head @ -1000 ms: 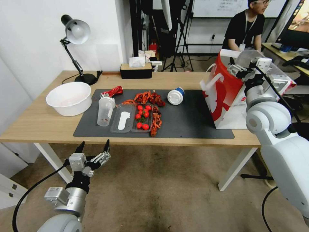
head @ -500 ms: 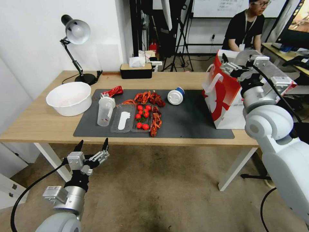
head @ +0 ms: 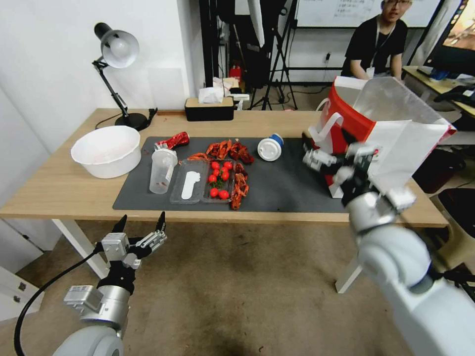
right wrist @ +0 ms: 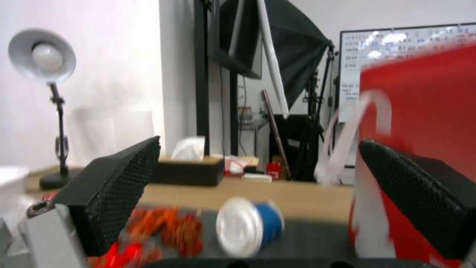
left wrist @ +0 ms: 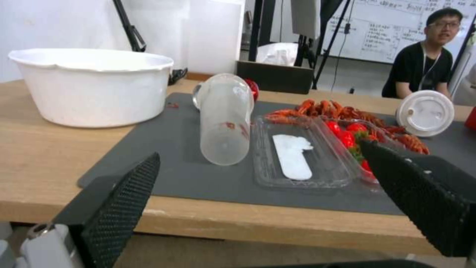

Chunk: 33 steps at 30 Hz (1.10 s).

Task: Pick up the trash from the table and place it into the takeout bag.

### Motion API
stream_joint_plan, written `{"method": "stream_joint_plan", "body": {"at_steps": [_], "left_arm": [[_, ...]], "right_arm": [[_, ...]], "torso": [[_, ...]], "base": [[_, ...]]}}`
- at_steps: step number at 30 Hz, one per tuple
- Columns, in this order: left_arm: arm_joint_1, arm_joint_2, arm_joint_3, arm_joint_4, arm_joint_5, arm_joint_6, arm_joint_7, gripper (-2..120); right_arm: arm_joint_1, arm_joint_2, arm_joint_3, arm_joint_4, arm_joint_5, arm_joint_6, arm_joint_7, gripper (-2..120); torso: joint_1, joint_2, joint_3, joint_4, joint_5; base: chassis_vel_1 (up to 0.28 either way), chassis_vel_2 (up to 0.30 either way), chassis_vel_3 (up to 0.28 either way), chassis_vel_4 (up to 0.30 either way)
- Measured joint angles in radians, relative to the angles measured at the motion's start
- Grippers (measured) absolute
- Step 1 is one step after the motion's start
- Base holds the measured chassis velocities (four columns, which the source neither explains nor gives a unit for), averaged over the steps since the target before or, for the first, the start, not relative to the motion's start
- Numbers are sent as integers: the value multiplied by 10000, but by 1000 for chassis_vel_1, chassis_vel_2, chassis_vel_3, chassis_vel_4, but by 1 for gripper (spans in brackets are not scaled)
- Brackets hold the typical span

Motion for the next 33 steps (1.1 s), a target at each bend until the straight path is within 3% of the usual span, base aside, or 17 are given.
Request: {"method": "stream_joint_plan", "body": {"at_steps": [2,4,20,27,33], "left_arm": [[2,0,1,15,-3,-17,11,100],[-5,32,11,90,-40,-62,54,100],[-291,237,37,471,-239,-155,122,100],[-424,371,64,636,-220,-261,185,100],[-524,432,26,667,-303,-261,179,100]], "right_arm": [[-187,111,-10,-43,-143,166,-34,100],[-979,602,-33,-284,-822,935,-106,100],[-2277,1576,-191,-1052,-1715,2007,-75,100],[-1387,1754,-606,-1101,-1909,1542,-23,100],[581,1879,-1315,-1891,-1876,715,143,100]], "torso": [[0,0,0,-1,1],[0,0,0,1,-1],[2,1,1,1,0],[3,0,2,0,0],[3,0,3,1,1]], "base": [[0,0,0,0],[0,0,0,0],[0,0,0,0],[0,0,0,0],[0,0,0,0]]}}
